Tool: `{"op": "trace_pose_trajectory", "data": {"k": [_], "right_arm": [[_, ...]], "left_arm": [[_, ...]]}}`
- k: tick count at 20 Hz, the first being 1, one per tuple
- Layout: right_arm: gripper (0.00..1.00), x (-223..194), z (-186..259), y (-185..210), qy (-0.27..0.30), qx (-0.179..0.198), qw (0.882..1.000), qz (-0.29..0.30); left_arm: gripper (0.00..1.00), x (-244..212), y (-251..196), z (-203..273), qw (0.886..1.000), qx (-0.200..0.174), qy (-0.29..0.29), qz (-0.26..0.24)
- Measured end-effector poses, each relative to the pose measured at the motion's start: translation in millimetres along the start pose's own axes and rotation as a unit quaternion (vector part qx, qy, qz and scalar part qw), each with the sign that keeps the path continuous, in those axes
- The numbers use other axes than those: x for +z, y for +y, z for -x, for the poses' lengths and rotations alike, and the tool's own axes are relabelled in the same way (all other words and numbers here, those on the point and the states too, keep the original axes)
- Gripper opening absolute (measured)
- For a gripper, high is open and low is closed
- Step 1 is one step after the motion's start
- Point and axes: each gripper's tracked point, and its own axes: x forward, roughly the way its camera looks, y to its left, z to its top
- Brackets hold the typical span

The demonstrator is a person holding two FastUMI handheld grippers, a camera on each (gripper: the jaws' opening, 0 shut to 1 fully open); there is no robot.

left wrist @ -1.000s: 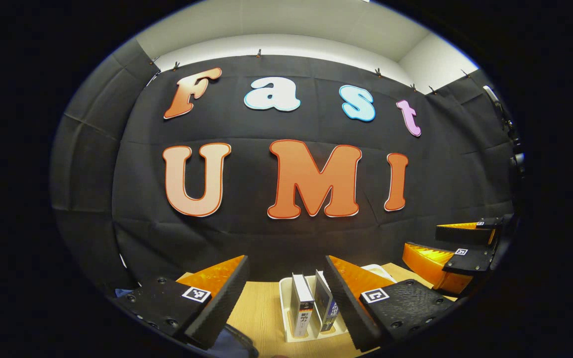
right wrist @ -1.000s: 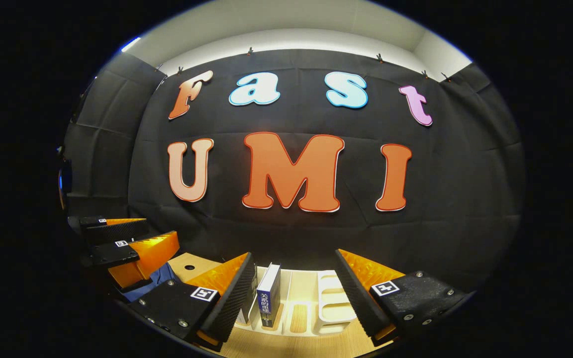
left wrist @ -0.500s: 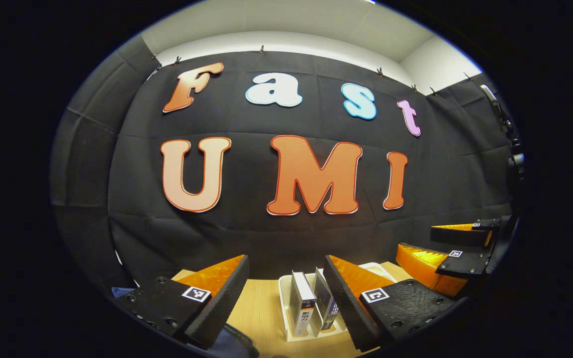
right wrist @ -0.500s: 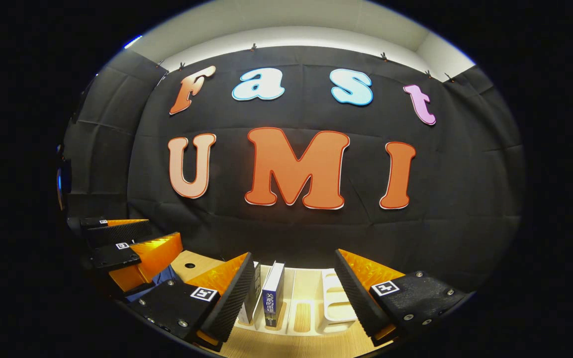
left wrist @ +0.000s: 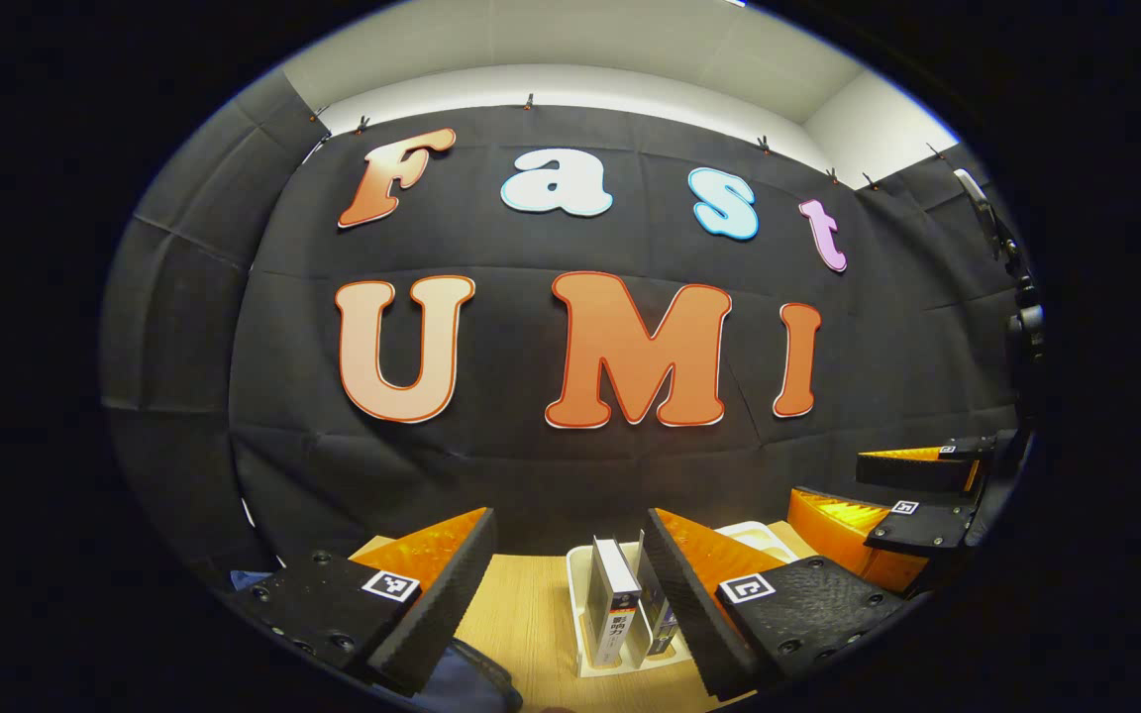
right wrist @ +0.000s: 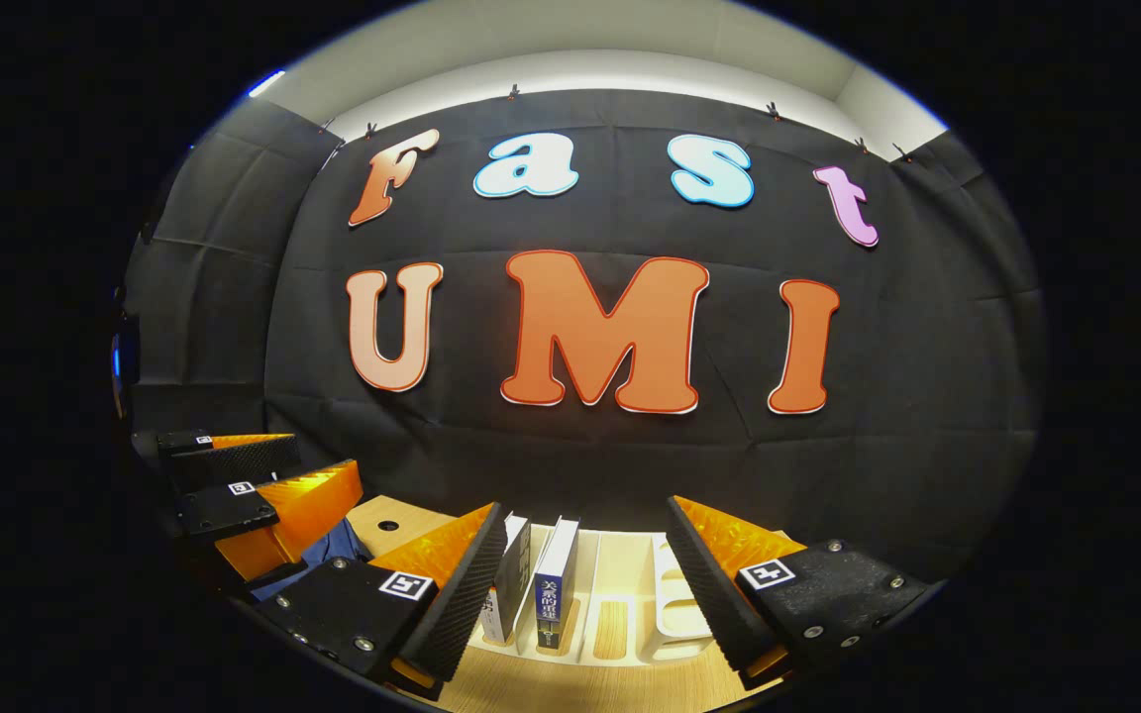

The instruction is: Open the schoolbag, grab two books from the bookshelf and put them into the schoolbag.

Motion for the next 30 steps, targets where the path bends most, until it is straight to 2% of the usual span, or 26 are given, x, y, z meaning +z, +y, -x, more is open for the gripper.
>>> {"op": "trace_pose_trajectory", "data": {"k": [8,30], "right_arm": [[0.96,-0.5,2.2,4.2,0.003,0.008,1.0,0.001],[0.96,-7.8,7.8,-2.9,0.012,-0.003,1.0,-0.001]], "left_arm": [[0.94,-2.1,1.0,5.7,1.0,0.003,0.005,0.0],[0.94,-10.3,-1.7,7.8,1.0,-0.002,0.012,-0.006]]}}
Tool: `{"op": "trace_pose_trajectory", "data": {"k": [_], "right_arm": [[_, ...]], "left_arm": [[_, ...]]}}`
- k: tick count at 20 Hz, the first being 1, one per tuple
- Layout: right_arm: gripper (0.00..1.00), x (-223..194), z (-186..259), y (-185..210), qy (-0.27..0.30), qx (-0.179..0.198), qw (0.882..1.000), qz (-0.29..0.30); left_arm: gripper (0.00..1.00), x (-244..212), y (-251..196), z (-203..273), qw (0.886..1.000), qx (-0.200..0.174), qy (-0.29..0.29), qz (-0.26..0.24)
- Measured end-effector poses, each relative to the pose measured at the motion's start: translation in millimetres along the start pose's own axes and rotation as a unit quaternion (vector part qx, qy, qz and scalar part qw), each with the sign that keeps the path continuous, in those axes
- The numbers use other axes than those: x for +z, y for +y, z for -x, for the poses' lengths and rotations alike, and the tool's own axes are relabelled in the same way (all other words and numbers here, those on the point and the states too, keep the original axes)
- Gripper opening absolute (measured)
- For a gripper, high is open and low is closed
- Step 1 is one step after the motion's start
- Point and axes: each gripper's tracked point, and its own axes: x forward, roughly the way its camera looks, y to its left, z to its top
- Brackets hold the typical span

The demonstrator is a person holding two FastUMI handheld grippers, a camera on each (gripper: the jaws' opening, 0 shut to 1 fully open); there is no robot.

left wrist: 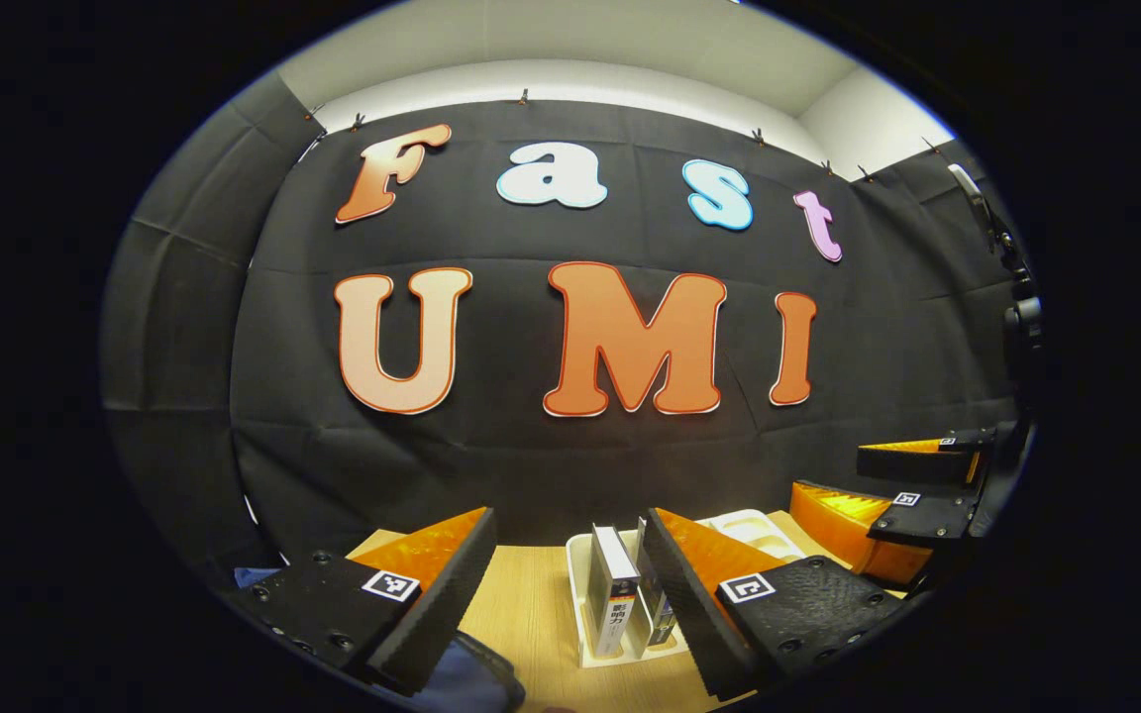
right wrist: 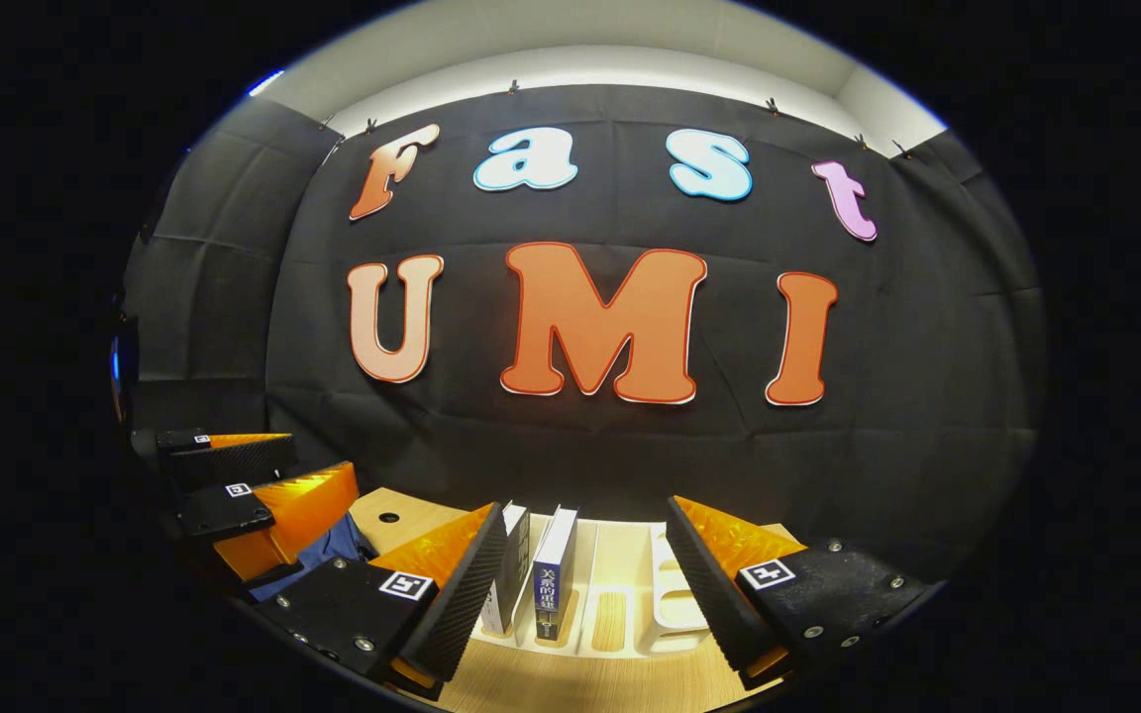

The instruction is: Open the schoolbag, grab two books from the bookshelf and put them into the schoolbag.

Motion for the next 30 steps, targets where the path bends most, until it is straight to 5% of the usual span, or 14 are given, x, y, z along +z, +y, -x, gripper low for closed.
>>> {"op": "trace_pose_trajectory", "data": {"k": [13,21,26,30], "right_arm": [[0.96,-10.5,-7.5,4.3,0.008,0.008,1.0,-0.001],[0.96,-30.7,-14.0,-12.3,0.029,0.0,1.0,-0.013],[0.96,-47.8,-19.7,-20.4,0.045,0.002,0.999,-0.023],[0.96,-58.5,-22.1,-28.2,0.055,0.001,0.998,-0.03]], "left_arm": [[0.94,-19.9,31.0,1.5,0.999,0.03,0.014,0.009],[0.94,-90.5,78.3,14.4,0.993,0.059,0.093,-0.048],[0.93,-162.0,86.5,31.2,0.972,0.04,0.166,-0.162],[0.93,-227.3,85.7,49.6,0.944,0.021,0.238,-0.227]]}}
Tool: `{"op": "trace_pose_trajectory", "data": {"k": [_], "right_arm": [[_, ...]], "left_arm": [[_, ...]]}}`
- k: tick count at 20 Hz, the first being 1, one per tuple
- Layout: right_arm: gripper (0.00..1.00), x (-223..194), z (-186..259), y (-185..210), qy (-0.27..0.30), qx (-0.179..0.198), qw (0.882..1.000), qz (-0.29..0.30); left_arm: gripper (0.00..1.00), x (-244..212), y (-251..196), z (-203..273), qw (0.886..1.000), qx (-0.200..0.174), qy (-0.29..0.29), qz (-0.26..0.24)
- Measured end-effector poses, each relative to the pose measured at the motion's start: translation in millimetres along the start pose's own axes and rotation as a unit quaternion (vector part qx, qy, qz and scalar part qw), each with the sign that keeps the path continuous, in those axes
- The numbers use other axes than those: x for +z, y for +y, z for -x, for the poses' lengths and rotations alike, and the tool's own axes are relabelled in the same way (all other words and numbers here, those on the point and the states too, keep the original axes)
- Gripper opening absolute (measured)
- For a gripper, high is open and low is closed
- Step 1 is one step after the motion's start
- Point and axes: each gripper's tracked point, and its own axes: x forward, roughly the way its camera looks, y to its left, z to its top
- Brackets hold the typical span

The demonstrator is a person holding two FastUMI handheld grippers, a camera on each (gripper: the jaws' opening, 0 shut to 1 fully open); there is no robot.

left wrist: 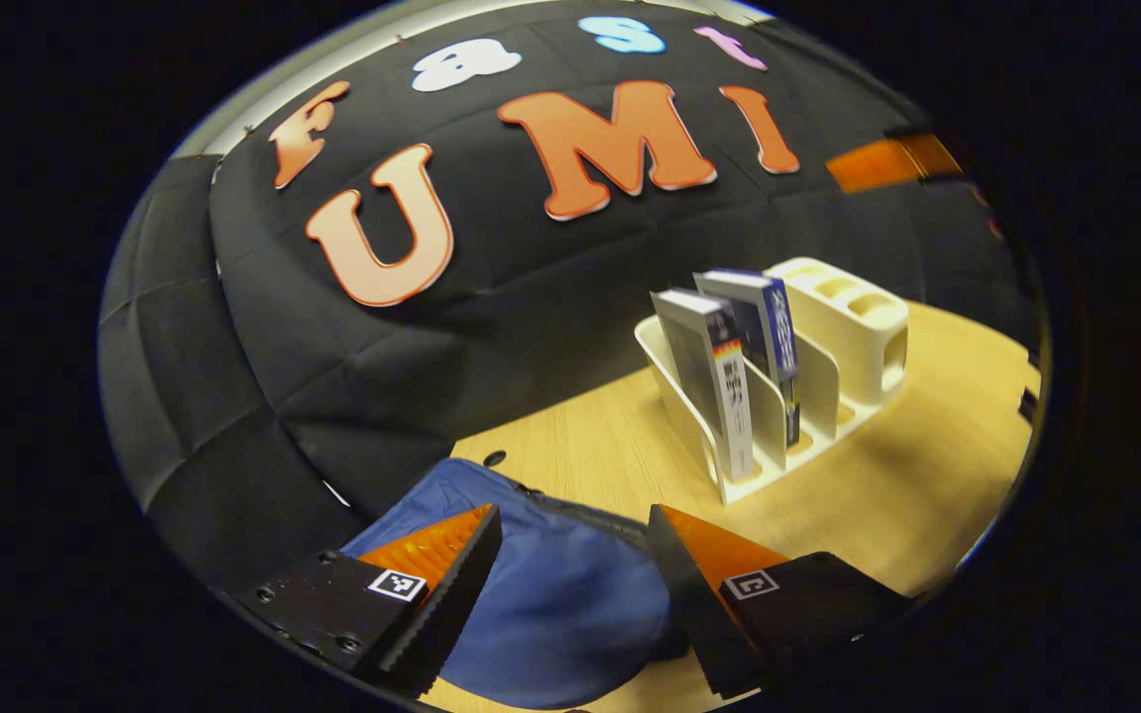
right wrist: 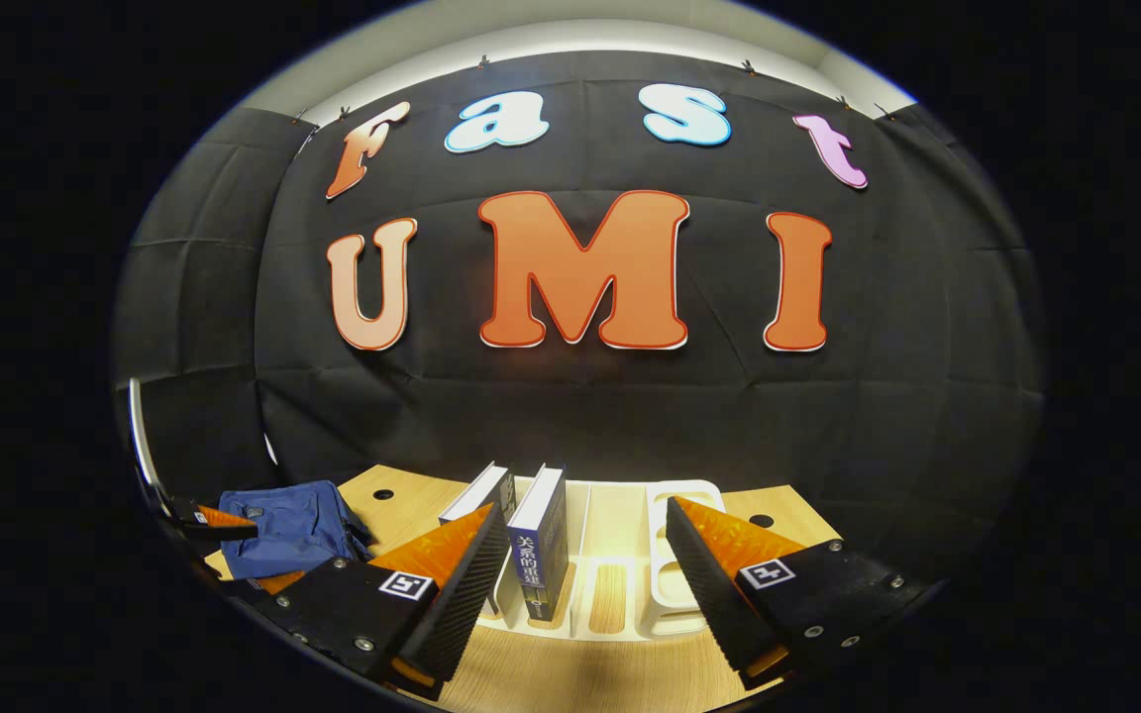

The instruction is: Open the schoolbag, grab two books from the bookshelf and put them into the schoolbag.

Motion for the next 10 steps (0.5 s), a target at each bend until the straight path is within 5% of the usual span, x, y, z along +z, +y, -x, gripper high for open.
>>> {"op": "trace_pose_trajectory", "data": {"k": [10], "right_arm": [[0.96,-20.2,-1.0,-26.8,0.021,-0.015,1.0,-0.009]], "left_arm": [[0.95,-109.3,-48.7,-6.5,0.98,-0.018,0.15,-0.133]]}}
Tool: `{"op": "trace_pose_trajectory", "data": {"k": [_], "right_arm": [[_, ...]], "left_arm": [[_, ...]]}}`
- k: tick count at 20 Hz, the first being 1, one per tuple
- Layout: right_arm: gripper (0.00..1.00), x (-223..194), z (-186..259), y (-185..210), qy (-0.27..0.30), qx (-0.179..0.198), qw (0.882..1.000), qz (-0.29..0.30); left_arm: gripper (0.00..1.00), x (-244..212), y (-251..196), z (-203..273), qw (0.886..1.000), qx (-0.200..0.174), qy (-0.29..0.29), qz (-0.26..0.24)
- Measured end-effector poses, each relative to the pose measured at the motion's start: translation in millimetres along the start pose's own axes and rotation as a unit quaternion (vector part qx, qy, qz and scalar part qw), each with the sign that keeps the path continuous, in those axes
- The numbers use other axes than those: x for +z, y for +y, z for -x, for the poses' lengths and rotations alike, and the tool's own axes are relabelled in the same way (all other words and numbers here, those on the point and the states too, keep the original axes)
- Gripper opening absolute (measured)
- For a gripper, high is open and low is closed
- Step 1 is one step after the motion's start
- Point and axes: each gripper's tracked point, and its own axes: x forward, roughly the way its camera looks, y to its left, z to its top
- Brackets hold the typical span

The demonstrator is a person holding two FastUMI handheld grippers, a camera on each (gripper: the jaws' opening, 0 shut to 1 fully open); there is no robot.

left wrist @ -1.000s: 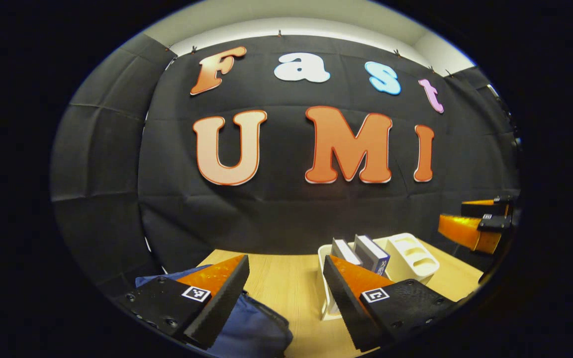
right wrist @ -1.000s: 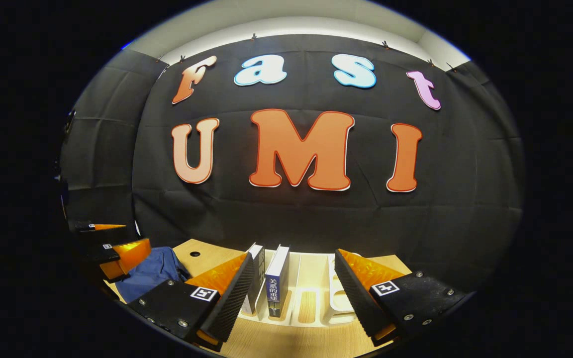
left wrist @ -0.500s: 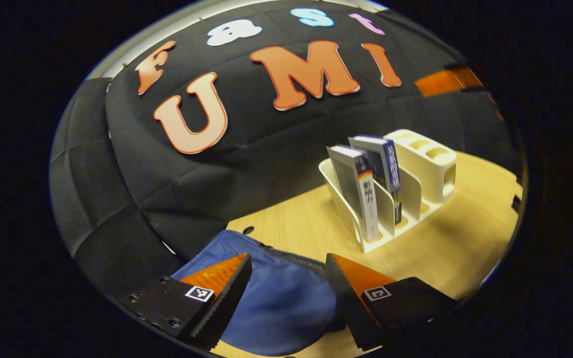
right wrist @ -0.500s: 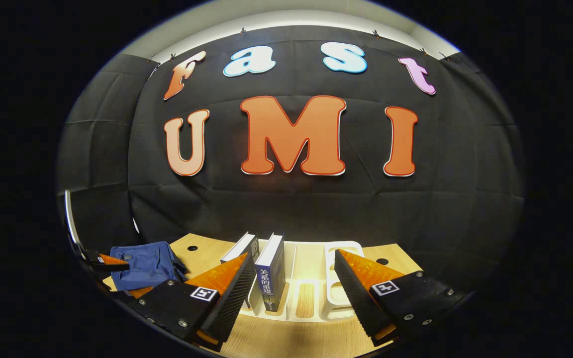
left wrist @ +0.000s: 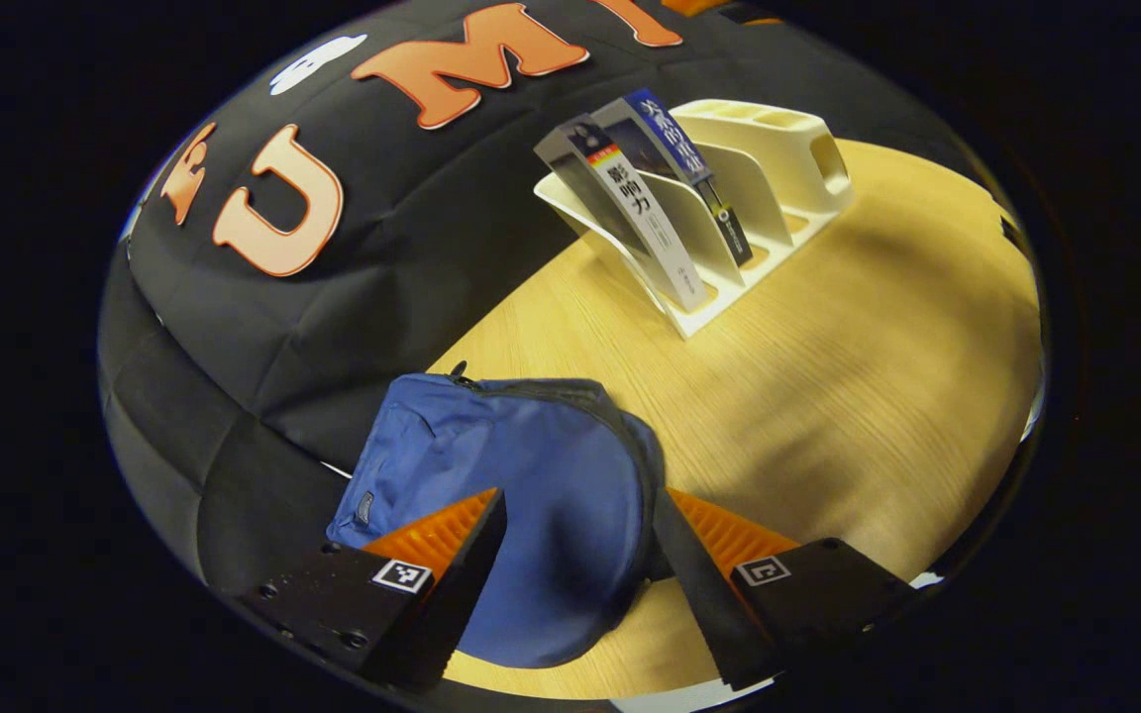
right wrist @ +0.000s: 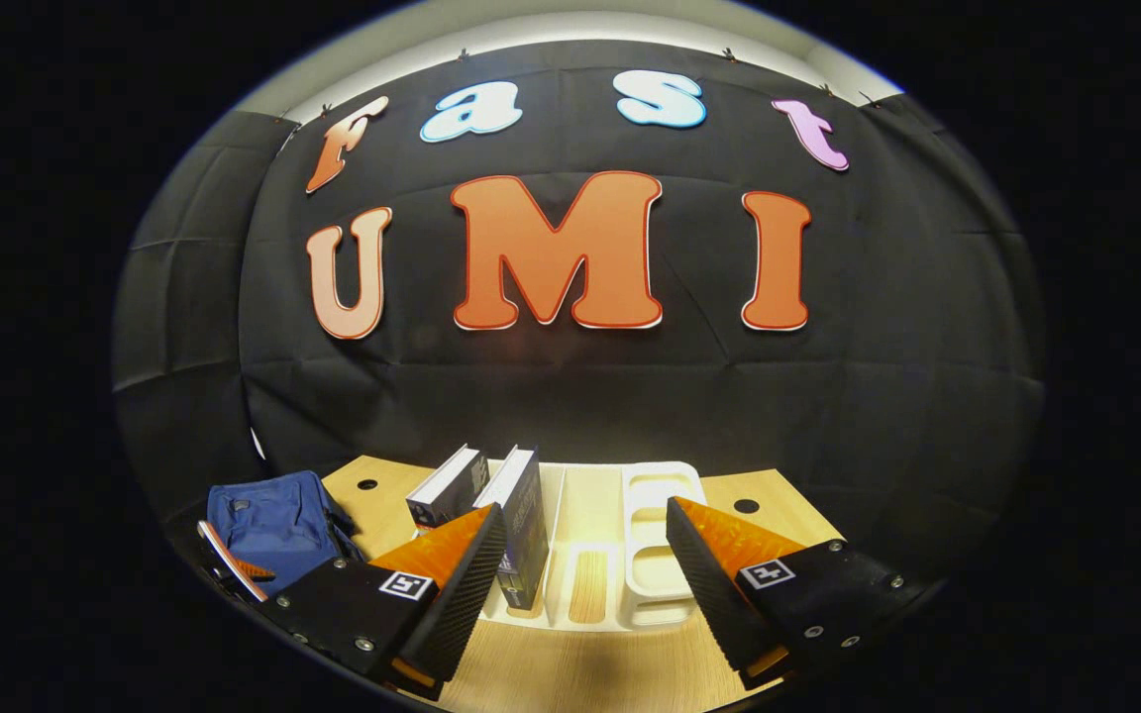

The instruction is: Open the schoolbag, grab two books from the bookshelf and put them into the schoolbag.

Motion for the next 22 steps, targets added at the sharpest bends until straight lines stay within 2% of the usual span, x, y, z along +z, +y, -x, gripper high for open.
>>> {"op": "trace_pose_trajectory", "data": {"k": [2,4,5,6,7,8,9,10,11,14,15,16,18,22], "right_arm": [[0.96,-2.2,-0.4,-0.5,0.002,0.002,1.0,0.001],[0.97,-3.0,-1.8,-0.5,0.002,0.002,1.0,0.003],[0.97,-3.4,-2.3,-1.2,0.003,0.003,1.0,0.003],[0.96,-3.8,-1.9,-0.7,0.004,0.005,1.0,0.003],[0.97,-4.5,-1.6,-1.2,0.004,0.004,1.0,0.004],[0.96,-5.0,-1.6,-2.3,0.004,0.003,1.0,0.006],[0.96,-6.4,-1.6,-3.3,0.005,0.002,1.0,0.007],[0.96,-7.3,-1.9,-3.0,0.007,0.002,1.0,0.007],[0.96,-8.8,-1.4,-3.4,0.009,0.002,1.0,0.006],[0.96,-8.5,-1.1,-2.7,0.009,0.0,1.0,0.009],[0.96,-10.0,-1.2,-1.2,0.011,0.002,1.0,0.008],[0.96,-10.0,-1.2,1.1,0.012,0.004,1.0,0.007],[0.97,-9.9,0.2,4.6,0.012,0.007,1.0,0.009],[0.96,-10.4,1.7,5.8,0.013,0.008,1.0,0.011]], "left_arm": [[0.95,-11.1,-0.4,-5.5,0.999,0.016,0.025,-0.013],[0.87,-12.5,-1.0,-11.1,0.999,0.029,0.037,-0.024],[0.8,-14.3,-2.3,-10.1,0.998,0.036,0.04,-0.03],[0.79,-12.5,-3.7,-11.6,0.998,0.041,0.038,-0.037],[0.71,-10.4,-6.7,-12.2,0.998,0.042,0.038,-0.041],[0.76,-10.8,-12.1,-13.4,0.997,0.037,0.043,-0.042],[0.57,-15.2,-17.6,-14.8,0.997,0.03,0.051,-0.039],[0.54,-20.5,-20.4,-16.2,0.997,0.024,0.06,-0.034],[0.44,-23.0,-21.0,-16.6,0.997,0.023,0.066,-0.033],[0.42,-25.7,-24.3,-21.5,0.996,0.024,0.072,-0.047],[0.57,-25.4,-25.3,-23.6,0.995,0.026,0.07,-0.061],[0.53,-24.3,-27.1,-26.1,0.995,0.029,0.07,-0.071],[0.52,-25.4,-28.7,-25.2,0.994,0.026,0.069,-0.076],[0.29,-24.2,-21.6,-21.2,0.995,0.029,0.072,-0.069]]}}
